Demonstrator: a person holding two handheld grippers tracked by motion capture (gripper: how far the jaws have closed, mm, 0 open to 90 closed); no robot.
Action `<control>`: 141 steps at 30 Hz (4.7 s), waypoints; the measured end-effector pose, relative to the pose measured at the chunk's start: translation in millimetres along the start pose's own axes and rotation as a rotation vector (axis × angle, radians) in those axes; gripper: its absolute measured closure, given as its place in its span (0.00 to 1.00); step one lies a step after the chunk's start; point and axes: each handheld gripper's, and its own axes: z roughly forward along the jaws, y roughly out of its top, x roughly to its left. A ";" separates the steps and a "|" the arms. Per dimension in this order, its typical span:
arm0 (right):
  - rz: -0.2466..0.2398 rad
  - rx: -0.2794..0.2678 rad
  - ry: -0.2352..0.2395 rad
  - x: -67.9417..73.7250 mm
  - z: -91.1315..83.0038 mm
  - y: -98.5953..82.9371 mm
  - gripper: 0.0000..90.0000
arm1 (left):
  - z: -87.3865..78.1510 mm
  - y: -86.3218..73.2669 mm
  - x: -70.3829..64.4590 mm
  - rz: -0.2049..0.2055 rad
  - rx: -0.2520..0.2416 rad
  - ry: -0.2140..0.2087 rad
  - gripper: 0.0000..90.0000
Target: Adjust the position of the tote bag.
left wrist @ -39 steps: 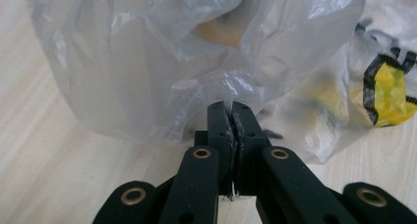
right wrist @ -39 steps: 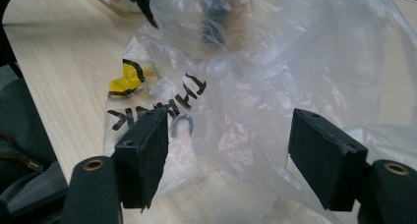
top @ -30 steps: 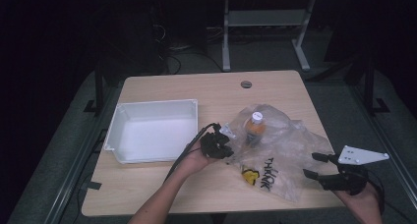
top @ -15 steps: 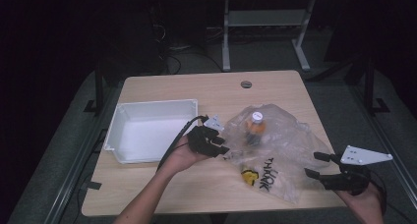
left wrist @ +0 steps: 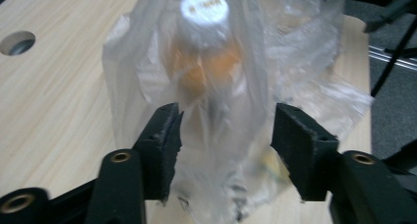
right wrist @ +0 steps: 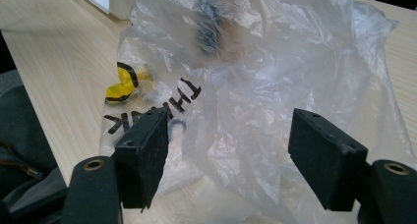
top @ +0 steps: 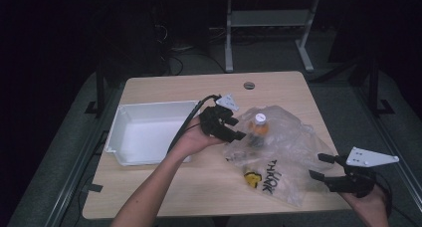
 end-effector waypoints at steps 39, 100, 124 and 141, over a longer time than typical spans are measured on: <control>0.007 0.010 0.011 1.2 2.8 0.8 0.35 | 34.4 -24.8 14.7 -0.015 0.114 0.091 1.00; -0.062 0.029 -0.001 -4.2 -35.6 43.4 0.37 | 48.0 -71.8 3.4 -0.032 0.166 0.075 0.99; -0.202 0.173 0.134 -6.4 35.1 104.2 0.81 | 41.6 -70.2 4.8 -0.040 0.146 0.072 0.95; -0.287 0.285 0.205 11.4 65.6 122.4 0.99 | 1.5 -65.7 0.5 -0.028 0.016 0.040 0.57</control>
